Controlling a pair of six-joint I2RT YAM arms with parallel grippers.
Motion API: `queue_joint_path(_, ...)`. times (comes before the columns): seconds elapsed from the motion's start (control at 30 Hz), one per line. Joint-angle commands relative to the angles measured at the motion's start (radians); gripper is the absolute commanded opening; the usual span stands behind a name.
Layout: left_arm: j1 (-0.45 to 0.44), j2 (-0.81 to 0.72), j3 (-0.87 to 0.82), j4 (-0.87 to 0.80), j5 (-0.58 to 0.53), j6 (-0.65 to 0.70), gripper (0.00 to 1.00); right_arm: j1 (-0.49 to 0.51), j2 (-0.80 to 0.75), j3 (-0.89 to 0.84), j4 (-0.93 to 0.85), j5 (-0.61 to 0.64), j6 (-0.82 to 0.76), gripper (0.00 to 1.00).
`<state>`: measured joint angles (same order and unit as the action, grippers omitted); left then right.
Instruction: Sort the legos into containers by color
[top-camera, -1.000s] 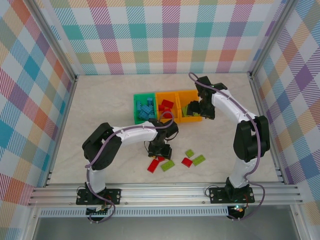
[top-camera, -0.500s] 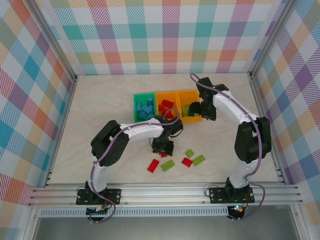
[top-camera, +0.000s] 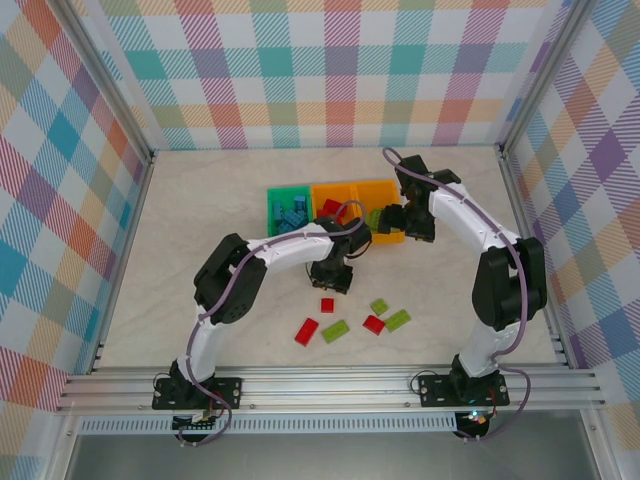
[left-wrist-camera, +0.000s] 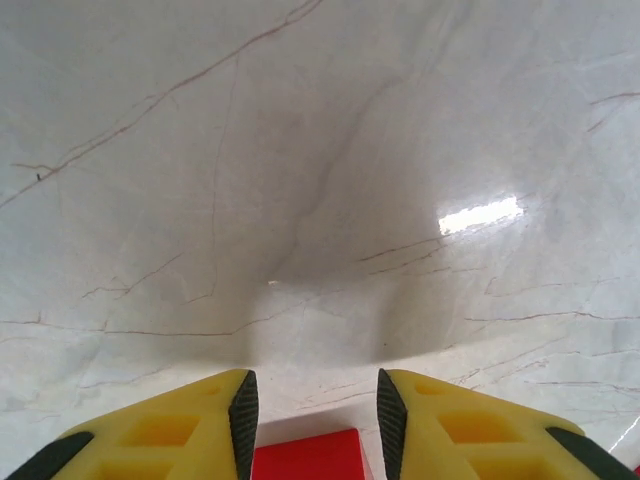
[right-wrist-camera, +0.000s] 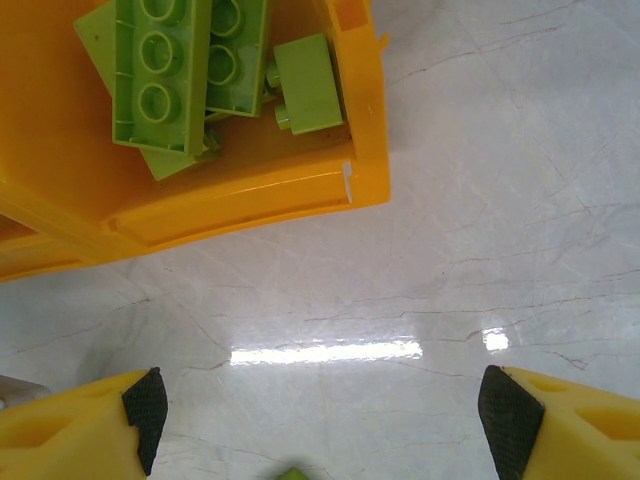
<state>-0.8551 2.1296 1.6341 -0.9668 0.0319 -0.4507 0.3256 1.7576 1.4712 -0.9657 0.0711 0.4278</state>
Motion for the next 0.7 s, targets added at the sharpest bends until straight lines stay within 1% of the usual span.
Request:
queue_joint_path(0.0,0.005,0.003,0.014,-0.061,-0.005,0.02,0.41,-0.012,-0.042,-0.015,-0.006,0.007,-0.019,0.83)
queue_joint_path(0.07,0.005,-0.029,-0.015,-0.067,-0.014,0.003,0.43,-0.016,-0.045,-0.023,-0.003,0.007,-0.019,0.83)
queue_joint_path(0.23,0.005,-0.128,-0.113,-0.077,-0.026,-0.077,0.54,-0.019,-0.043,-0.035,0.007,0.0,-0.018,0.83)
queue_joint_path(0.3,0.003,-0.146,-0.146,-0.063,-0.017,-0.101,0.55,-0.021,-0.039,-0.038,0.011,-0.003,-0.018,0.84)
queue_joint_path(0.43,-0.009,-0.141,-0.146,-0.044,-0.007,-0.119,0.56,-0.022,-0.025,-0.028,0.011,-0.01,-0.021,0.84)
queue_joint_path(0.67,-0.04,-0.141,-0.112,-0.052,0.002,-0.119,0.63,-0.025,-0.018,-0.023,0.007,-0.008,-0.027,0.84)
